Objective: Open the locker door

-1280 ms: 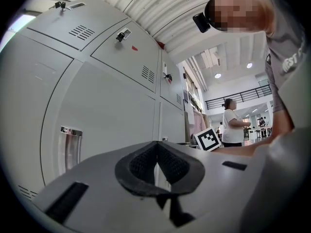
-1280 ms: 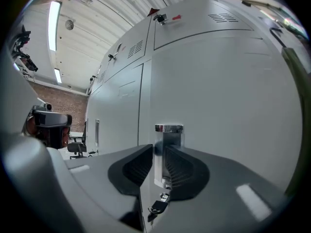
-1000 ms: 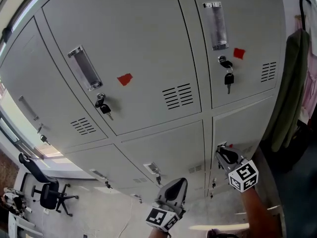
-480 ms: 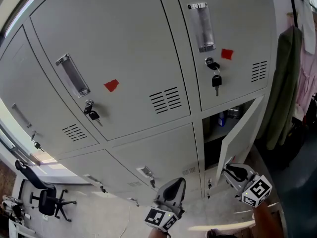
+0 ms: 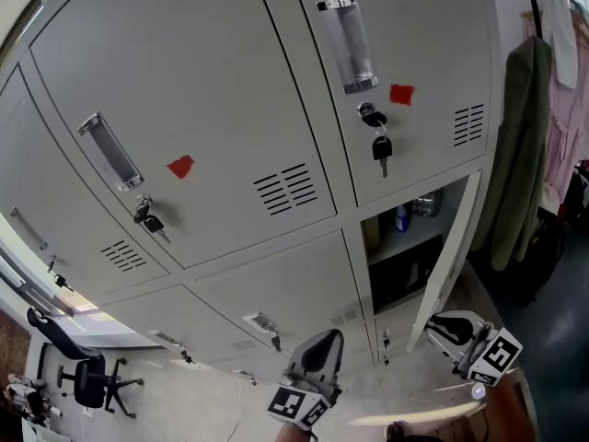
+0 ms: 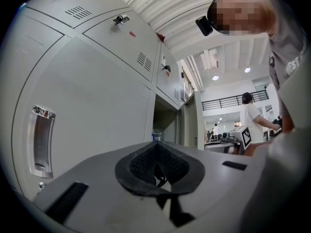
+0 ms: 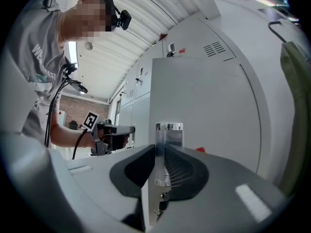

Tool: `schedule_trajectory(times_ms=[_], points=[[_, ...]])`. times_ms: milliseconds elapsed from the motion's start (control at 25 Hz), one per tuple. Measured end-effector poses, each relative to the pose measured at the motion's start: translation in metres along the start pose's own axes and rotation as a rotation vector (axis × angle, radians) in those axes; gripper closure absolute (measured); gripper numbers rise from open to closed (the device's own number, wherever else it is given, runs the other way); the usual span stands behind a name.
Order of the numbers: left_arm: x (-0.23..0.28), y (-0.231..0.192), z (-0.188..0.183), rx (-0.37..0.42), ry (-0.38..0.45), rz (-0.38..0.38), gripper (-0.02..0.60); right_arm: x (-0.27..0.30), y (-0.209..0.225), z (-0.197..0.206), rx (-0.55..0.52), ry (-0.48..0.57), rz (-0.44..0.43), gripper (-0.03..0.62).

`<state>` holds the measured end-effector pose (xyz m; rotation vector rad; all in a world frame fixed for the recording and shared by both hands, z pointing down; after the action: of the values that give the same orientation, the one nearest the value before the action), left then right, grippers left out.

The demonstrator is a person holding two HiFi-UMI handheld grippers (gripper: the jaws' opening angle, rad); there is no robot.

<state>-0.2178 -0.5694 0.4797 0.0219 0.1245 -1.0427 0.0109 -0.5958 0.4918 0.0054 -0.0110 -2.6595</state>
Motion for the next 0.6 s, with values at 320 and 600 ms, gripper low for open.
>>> schedule_trajectory(times_ms=[320, 600], points=[[-0.004, 0.001, -0.002, 0.003, 0.001, -0.008, 0.575, -0.006, 0.004, 0.002, 0.01, 0.001, 0.038, 0.539], [-0.02, 0.013, -0.009, 0.012, 0.005, -0.006, 0.575, -0.018, -0.011, -0.006, 0.007, 0.023, 0.059, 0.54]])
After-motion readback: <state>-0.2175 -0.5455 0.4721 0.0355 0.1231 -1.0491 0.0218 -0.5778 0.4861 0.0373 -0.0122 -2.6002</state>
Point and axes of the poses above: the fingertips, and each gripper's own axes: x forward along the fingers, y to its right, z out of its underside, the point moved 4 cm from there along -x, backward along the fingers, and after that the axes turned 3 degrees about x, right-handed, at the moved point
